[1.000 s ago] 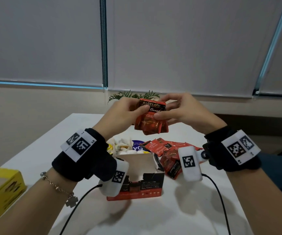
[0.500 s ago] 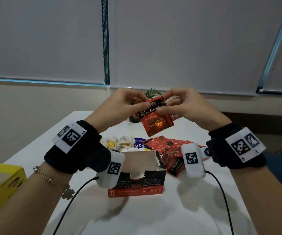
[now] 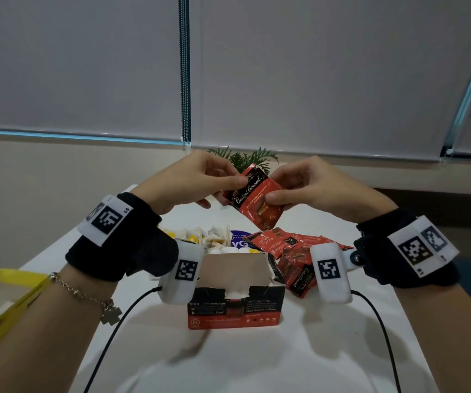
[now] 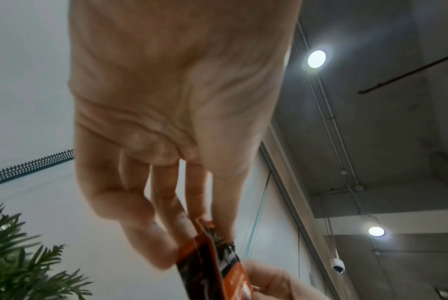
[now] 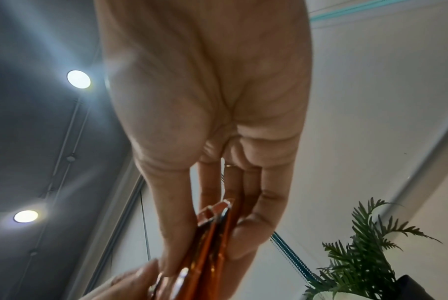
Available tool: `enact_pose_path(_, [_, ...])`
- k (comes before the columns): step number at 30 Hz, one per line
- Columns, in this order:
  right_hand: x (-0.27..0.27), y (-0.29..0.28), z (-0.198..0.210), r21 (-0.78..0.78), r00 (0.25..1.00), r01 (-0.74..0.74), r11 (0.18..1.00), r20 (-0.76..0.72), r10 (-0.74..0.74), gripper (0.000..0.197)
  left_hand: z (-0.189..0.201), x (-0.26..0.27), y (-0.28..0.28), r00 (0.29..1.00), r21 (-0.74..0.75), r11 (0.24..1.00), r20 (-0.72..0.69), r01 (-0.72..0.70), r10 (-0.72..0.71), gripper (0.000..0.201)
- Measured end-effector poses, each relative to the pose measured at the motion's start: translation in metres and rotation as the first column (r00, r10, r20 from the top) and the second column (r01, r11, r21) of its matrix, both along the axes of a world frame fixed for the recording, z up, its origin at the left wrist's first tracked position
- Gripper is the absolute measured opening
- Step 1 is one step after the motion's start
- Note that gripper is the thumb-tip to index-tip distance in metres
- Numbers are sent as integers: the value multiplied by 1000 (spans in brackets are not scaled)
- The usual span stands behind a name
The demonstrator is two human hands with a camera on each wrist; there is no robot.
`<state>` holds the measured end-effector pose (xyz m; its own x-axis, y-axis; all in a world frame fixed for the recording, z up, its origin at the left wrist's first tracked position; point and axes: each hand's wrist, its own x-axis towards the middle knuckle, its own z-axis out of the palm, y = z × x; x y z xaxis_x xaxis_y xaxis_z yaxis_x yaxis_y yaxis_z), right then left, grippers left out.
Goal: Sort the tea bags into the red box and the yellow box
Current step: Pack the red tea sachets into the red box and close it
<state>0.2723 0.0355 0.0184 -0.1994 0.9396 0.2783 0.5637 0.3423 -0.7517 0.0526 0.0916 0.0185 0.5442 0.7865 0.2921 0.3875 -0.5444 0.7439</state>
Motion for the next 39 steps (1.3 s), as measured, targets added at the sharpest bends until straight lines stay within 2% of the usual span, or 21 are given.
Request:
enact_pose_path(5, [1,-1,-2,-5,1000,-28,1000,3,28,22,0,0,1,1000,19,1000,19,-5,5,20])
enact_pose_path(10, [5,3,-6,-22,997,-56,998,-62,55,23,-3,6,-4,989,-136,981,-25,138,-143,27])
enact_pose_path(13, [5,5,-8,-27,996,-47,999,-79,45,26,-7,11,-7,979,-182,965,-33,190,-200,24])
enact_pose_path(17, [17,0,-4,-206,997,-62,976,22,68,42,-8,11,-1,986,-149,976,-17,160,-164,20])
enact_pose_path(19, [28,2,-8,-321,983,39,946,183,21,38,-5,6,2,990,-122,983,-6,136,-138,18])
enact_pose_path(20, [32,4,-13,-372,948,125,920,319,1,34,-4,4,3,992,-101,987,-1,122,-123,17])
enact_pose_path(21, [34,8,-21,-407,881,226,885,472,-8,33,-3,2,4,994,-82,990,3,111,-111,16])
enact_pose_path(23, [35,17,-40,-419,717,406,812,697,2,39,-2,0,5,995,-58,993,2,103,-103,15])
enact_pose_path(25, [32,19,-57,-393,601,502,770,799,17,46,-2,0,5,994,-57,993,-18,106,-107,15])
enact_pose_path(27, [28,18,-69,-352,553,541,764,833,-8,49,-3,1,4,992,-68,991,-45,112,-115,15])
enact_pose_path(29, [26,17,-75,-290,525,544,787,849,-50,41,-3,1,4,991,-70,991,-65,116,-120,16])
enact_pose_path(34, [34,23,-76,-326,572,538,777,818,-53,21,-3,0,2,985,-19,995,-136,102,-104,17])
enact_pose_path(36, [44,26,-69,-283,591,552,785,796,-128,16,-3,-2,3,980,20,995,-177,101,-96,15])
enact_pose_path(39, [57,28,-50,-320,723,548,773,646,-245,20,-2,-3,3,968,78,991,-237,107,-86,10])
